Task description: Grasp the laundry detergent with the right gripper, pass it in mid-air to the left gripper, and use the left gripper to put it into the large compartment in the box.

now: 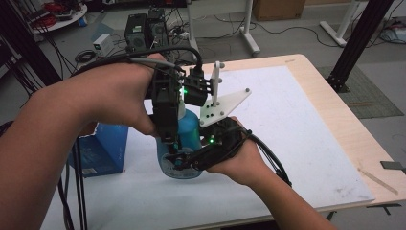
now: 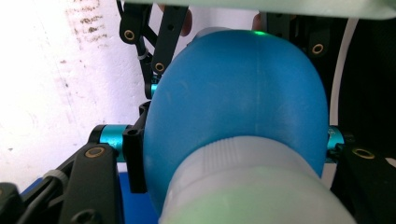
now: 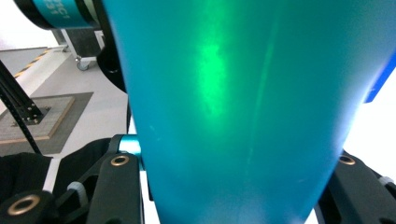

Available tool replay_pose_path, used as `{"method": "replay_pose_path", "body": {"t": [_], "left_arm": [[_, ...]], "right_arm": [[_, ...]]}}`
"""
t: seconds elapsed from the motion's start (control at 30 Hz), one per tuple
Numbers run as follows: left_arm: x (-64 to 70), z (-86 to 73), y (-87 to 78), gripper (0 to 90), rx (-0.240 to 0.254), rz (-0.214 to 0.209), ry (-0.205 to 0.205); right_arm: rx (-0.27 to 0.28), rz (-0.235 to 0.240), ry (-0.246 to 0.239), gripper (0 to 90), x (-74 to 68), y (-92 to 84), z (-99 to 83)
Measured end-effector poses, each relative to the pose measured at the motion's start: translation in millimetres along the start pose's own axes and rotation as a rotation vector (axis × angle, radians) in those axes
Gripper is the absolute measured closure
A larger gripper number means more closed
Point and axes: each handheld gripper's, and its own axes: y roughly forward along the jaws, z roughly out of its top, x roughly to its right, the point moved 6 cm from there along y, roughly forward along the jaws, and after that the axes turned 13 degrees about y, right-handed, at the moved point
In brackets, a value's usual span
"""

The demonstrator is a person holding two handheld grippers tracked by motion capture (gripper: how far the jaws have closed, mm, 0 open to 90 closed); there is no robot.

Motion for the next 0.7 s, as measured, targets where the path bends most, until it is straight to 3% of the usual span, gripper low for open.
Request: {"method": "replay_pose_path", "body": {"t": [0.2,0.3,0.4,0.5,0.7], "left_arm": [[1.2,0.9,-2.6,38.7,0.011,0.003,0.01],[0.1,-0.6,-3.4,38.7,0.001,0.017,-0.001],[-1.5,-4.3,-6.0,38.7,-0.001,0.024,-0.014],[-2.1,-7.9,-8.1,38.6,-0.005,0.025,-0.031],[-1.7,-11.0,-11.4,38.6,-0.006,0.018,-0.041]], "right_arm": [[0.006,0.004,-0.001,43.5,-1.5,-2.0,0.9],[-0.007,0.005,0.012,29.7,-3.7,-1.3,0.1],[-0.035,-0.027,0.003,21.6,-5.7,-3.1,-3.7],[-0.027,-0.064,0.001,12.6,-3.4,-10.5,-4.2],[-0.016,-0.136,-0.001,8.8,5.5,-29.5,0.5]]}}
